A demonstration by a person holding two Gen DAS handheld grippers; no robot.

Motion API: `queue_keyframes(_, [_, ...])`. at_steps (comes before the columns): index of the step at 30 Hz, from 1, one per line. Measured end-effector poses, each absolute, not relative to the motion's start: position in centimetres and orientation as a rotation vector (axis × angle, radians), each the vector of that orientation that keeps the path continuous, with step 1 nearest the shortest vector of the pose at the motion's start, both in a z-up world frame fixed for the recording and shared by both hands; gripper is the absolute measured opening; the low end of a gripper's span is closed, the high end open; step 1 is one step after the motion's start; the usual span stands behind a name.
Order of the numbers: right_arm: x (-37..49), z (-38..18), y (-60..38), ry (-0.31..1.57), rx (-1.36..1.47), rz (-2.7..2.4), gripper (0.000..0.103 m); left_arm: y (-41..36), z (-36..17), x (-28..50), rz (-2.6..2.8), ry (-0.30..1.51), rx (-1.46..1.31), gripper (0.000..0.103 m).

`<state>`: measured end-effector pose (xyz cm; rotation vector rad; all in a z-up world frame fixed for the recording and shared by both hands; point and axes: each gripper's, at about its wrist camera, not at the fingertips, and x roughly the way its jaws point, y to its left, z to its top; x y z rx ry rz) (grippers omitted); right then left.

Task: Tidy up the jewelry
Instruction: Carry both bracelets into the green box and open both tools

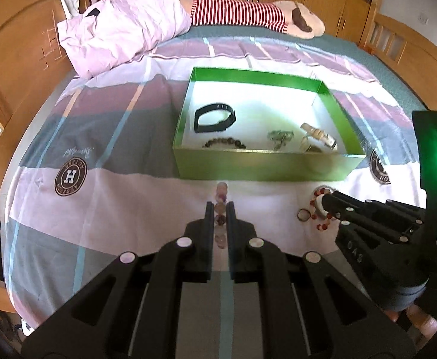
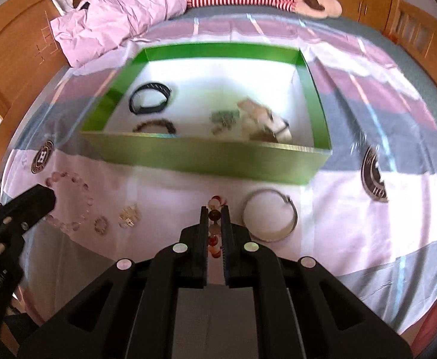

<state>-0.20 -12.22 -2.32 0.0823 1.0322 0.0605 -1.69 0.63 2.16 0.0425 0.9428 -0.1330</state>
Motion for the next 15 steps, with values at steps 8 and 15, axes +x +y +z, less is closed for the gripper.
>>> queue_keyframes(8, [-0.4,-1.8,-10.6,1.034,0.059,0.073,0.008,1.0,2.6,-1.6,-0.130,0.938,0.037,0.008])
queue_keyframes(15, [-0.7,-1.6,-10.4,1.046,0.045,0.065,0.008,0.4,2.7,-1.6,-0.146,0.937,0.035,0.008])
